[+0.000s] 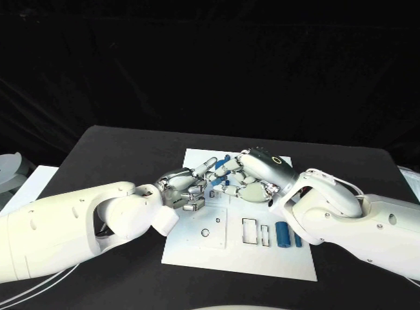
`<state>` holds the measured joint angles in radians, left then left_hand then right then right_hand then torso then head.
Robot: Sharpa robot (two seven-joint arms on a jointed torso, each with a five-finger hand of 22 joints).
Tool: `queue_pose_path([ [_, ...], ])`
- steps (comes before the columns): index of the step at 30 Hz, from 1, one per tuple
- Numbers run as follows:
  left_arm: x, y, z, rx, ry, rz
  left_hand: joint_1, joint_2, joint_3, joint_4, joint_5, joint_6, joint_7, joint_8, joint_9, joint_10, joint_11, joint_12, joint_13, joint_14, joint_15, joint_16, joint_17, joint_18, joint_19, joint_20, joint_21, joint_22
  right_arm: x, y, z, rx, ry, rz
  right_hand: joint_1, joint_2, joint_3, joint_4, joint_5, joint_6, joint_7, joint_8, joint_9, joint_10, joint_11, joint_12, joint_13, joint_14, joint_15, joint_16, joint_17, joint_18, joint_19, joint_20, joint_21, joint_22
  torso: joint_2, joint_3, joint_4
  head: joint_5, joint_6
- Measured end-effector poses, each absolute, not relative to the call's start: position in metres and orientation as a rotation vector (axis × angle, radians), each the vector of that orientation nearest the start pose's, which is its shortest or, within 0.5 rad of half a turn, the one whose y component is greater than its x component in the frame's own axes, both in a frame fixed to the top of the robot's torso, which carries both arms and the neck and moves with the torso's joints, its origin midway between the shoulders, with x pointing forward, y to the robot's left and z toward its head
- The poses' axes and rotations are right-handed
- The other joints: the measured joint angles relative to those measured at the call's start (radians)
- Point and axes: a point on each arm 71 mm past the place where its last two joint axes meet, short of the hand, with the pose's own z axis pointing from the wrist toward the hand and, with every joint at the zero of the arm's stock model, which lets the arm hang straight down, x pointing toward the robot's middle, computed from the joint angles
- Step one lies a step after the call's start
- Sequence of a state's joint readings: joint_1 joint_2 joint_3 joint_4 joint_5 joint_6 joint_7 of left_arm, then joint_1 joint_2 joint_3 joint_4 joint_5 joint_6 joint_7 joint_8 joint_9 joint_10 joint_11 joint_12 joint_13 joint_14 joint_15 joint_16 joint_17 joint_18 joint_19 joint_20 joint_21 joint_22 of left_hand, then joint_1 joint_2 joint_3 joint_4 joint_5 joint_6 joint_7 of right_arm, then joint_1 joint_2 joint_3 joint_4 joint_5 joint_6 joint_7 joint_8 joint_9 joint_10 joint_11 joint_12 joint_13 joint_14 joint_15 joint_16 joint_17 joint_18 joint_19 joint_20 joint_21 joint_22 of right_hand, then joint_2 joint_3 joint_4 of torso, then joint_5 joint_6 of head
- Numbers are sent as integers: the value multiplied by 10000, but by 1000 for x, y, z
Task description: Assemble the parts on the task board
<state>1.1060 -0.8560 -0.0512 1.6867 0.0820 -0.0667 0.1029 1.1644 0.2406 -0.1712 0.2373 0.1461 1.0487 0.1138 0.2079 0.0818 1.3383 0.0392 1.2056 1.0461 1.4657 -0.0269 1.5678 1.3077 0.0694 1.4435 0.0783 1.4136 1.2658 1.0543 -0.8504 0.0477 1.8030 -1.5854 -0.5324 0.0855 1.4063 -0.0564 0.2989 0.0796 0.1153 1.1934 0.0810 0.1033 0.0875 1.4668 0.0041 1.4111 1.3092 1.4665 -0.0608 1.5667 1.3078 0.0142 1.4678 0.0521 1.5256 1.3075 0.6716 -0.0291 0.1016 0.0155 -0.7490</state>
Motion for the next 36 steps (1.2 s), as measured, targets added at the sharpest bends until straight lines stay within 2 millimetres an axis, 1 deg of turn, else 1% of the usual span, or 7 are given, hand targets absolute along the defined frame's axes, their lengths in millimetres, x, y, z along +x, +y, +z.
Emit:
queue_pose_path([
  [11,422,153,-227,-13200,19516,-17195,0,0,0,0,0,35,-36,-12,7,0,0,0,-21,0,0,0,-1,0,0,0,0,-1,399,-126,-164,-3384,13219,10521,4,1,-11,-9,-20,-8,-52,-38,1,-1,-1,2,13,0,0,0,-1,-1,0,0,0,-1,6,0,-1,-2,10],
  [20,422,154,-227,-13230,19507,-17119,0,0,0,0,0,33,-37,11,20,-3,-3,0,-80,0,1,0,-2,0,0,0,11,10,400,-128,-163,-3489,13109,10388,5,0,-11,-9,-38,23,-36,-6,1,-1,-1,-72,6,0,0,0,-2,-1,0,0,0,-2,7,-3,5,-13,11],
  [26,422,154,-228,-13242,19519,-17095,0,0,0,0,0,70,-73,13,31,-17,-58,0,-80,0,1,0,-2,0,0,0,39,21,400,-128,-163,-3549,13038,10341,6,-1,-11,-9,-55,24,-35,-5,1,-1,-1,-104,8,0,0,0,-3,0,0,0,0,-1,5,-6,5,-15,10],
  [36,423,155,-228,-13262,19508,-17050,0,0,0,0,0,111,-38,8,24,-2,-73,0,-70,0,1,0,-2,0,0,0,38,20,399,-129,-162,-3654,12932,10220,6,-3,-11,-9,-58,10,-34,-6,-1,-1,-1,-104,15,0,0,0,-3,1,0,0,0,5,0,-6,3,-30,9],
])
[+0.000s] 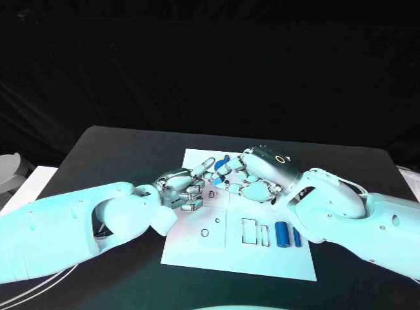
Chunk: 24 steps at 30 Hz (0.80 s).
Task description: Assemble the parts on the task board
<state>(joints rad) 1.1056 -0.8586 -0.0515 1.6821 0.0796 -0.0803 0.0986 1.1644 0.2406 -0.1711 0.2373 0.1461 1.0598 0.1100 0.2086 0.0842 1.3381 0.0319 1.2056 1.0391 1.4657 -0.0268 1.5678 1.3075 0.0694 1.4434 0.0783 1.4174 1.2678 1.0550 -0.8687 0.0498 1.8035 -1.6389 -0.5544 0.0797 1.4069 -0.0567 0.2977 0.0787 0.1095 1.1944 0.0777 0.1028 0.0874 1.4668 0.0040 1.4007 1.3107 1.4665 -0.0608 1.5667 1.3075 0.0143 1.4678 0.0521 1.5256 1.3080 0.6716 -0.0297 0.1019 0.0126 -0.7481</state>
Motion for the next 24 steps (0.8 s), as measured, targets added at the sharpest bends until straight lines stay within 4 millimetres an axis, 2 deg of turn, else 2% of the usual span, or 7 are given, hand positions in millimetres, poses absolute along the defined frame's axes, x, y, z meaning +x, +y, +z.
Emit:
queue_pose_path([
  [24,424,159,-230,-13382,19473,-16799,0,0,0,0,0,69,-68,33,20,0,1,0,18,-1,-72,0,-1,0,0,0,0,-2,403,-138,-162,-3666,12755,9692,-110,106,3,56,46,12,-14,-8,-8,0,0,179,-25,0,0,0,-2,-1,-37,-37,0,-3,3,2,1,-119,14],
])
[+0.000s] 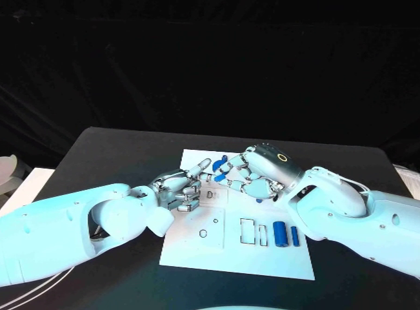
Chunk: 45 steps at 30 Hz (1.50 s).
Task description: Assemble the parts on the task board
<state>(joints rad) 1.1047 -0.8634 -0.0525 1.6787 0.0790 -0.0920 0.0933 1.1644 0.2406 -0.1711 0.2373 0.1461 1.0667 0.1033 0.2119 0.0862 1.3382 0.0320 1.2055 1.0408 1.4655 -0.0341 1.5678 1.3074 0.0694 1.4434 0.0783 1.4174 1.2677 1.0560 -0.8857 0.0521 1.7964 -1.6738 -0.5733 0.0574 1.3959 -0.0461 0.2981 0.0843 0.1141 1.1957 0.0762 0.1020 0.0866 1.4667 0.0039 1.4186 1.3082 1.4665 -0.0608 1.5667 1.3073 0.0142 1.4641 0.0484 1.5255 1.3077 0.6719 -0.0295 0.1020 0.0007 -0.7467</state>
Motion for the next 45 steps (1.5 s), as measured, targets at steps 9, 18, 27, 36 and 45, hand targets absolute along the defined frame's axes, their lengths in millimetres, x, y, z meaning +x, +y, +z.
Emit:
queue_pose_path([
  [9,424,160,-230,-13399,19464,-16759,0,0,0,0,0,57,20,-1,16,0,0,0,11,0,0,0,-1,0,0,0,0,-1,405,-143,-163,-3590,12832,9512,0,-1,0,0,-6,1,3,8,1,0,0,15,-1,0,0,0,8,0,0,0,0,-1,-4,-3,3,16,11],
  [18,424,161,-230,-13409,19452,-16738,0,0,0,0,0,111,4,-2,23,0,0,0,11,0,1,0,0,1,0,0,0,-1,409,-147,-165,-3493,12968,9271,-52,-55,0,0,-7,33,-7,29,3,1,-1,15,-4,0,0,0,7,0,0,0,0,-3,-7,-2,1,24,4],
  [27,424,161,-230,-13408,19450,-16740,0,0,0,0,0,126,18,1,31,0,1,0,9,0,1,0,-1,0,0,0,0,-2,410,-148,-165,-3417,13027,9159,-51,-56,-1,-1,-21,50,-9,42,8,1,-1,15,-4,0,0,0,6,-1,0,0,0,-3,-6,-3,7,15,5],
  [36,424,162,-230,-13412,19412,-16725,0,0,0,0,0,126,18,2,25,37,-35,0,28,0,1,0,-1,0,0,0,0,-2,411,-149,-166,-3392,13073,9102,-51,-56,-30,25,-43,67,5,37,16,1,-1,15,-3,0,0,0,5,0,1,0,0,-4,0,4,6,16,5],
  [45,434,181,-233,-13615,19000,-16274,0,0,0,0,0,145,-1,27,25,37,-36,0,7,0,1,0,7,1,0,0,0,-32,415,-145,-169,-3697,13285,8936,-94,-95,-78,77,-71,80,-9,15,19,1,-1,15,-3,0,0,0,4,0,0,0,0,-2,-5,4,-5,17,10],
])
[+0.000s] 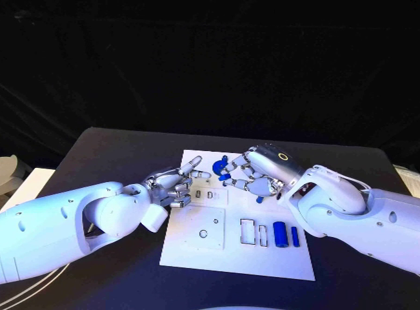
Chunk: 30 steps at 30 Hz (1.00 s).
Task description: Assemble the parts on the task board
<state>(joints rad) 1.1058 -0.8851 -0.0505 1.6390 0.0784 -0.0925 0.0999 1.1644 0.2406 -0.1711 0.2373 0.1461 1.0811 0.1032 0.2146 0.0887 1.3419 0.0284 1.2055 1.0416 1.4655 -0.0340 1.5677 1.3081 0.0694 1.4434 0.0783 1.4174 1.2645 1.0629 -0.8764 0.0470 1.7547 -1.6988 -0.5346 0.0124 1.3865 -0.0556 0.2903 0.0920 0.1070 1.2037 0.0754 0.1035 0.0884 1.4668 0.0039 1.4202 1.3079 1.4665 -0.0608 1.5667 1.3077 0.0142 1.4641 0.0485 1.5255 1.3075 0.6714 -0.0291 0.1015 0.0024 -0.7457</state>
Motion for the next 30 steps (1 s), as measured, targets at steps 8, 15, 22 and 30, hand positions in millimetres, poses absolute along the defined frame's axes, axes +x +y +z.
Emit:
queue_pose_path([
  [8,449,221,-238,-13974,18159,-15388,0,0,0,0,0,-1,1,0,0,0,0,0,-14,0,0,0,-1,0,-22,-21,0,-63,422,-128,-172,-4748,13627,8456,-56,30,23,61,-184,8,-10,4,1,-37,-37,0,1,0,0,0,-1,0,12,-12,0,6,-1,-6,22,-39,12],
  [15,451,235,-235,-14005,17709,-15253,0,0,26,-26,0,-2,1,0,-9,-38,-37,-51,-49,0,0,0,-2,0,-37,-37,0,-131,442,-119,-180,-5734,14206,7578,-56,30,27,57,-206,11,-16,27,1,-37,-37,0,1,0,0,0,-1,0,39,-38,0,5,7,-31,46,-44,-51],
  [22,452,237,-233,-14159,17375,-15338,40,-40,26,-26,0,-113,36,-66,-44,-112,-14,-161,-182,0,0,0,-2,1,-91,-90,-117,-298,455,-115,-188,-6505,14793,7004,-55,29,54,30,-305,10,-18,29,0,-37,-37,0,1,-37,-37,0,-2,0,38,-38,0,5,32,-43,111,-35,-68],
  [30,453,237,-231,-14495,16951,-15424,40,-40,56,-56,0,-238,92,-164,-72,-251,34,-361,-398,0,0,0,-4,0,-164,-89,-197,-503,464,-108,-196,-7078,15195,6796,-77,2,110,-27,-321,-4,-36,22,1,-37,-37,0,1,0,-75,0,-3,0,38,-38,0,3,67,-32,179,-42,-105],
])
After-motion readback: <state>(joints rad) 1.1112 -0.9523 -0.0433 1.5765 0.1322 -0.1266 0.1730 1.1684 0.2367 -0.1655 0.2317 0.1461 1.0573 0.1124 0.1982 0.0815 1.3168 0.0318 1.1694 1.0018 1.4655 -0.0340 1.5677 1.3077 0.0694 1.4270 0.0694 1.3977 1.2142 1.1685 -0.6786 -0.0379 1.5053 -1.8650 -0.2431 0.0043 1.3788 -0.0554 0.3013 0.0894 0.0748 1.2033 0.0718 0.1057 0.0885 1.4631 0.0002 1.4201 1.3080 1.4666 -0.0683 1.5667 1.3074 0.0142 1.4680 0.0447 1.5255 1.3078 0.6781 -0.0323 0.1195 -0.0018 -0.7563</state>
